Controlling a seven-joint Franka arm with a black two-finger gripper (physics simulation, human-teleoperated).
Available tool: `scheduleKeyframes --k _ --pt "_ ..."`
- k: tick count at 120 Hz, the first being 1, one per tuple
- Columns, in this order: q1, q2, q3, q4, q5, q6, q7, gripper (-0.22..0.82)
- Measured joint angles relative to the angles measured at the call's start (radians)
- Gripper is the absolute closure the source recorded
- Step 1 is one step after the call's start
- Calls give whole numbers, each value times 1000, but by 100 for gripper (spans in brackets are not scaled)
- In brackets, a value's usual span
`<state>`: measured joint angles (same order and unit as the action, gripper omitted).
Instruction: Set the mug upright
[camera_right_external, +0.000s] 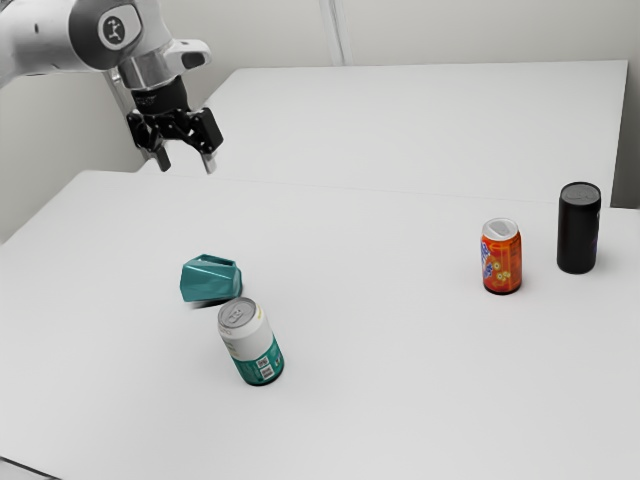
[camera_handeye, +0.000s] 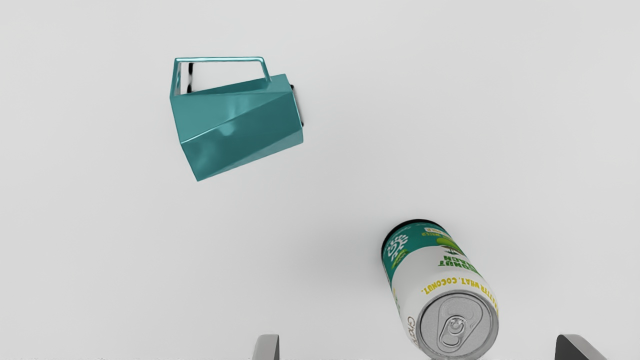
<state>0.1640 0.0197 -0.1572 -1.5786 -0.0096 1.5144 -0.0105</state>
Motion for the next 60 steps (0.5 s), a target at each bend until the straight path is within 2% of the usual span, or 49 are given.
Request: scheduleKeyframes --k 33,60 --pt "81 -50 -1 -216 -144 117 106 0" --pt "225 -43 -1 -325 -298 203 260 0"
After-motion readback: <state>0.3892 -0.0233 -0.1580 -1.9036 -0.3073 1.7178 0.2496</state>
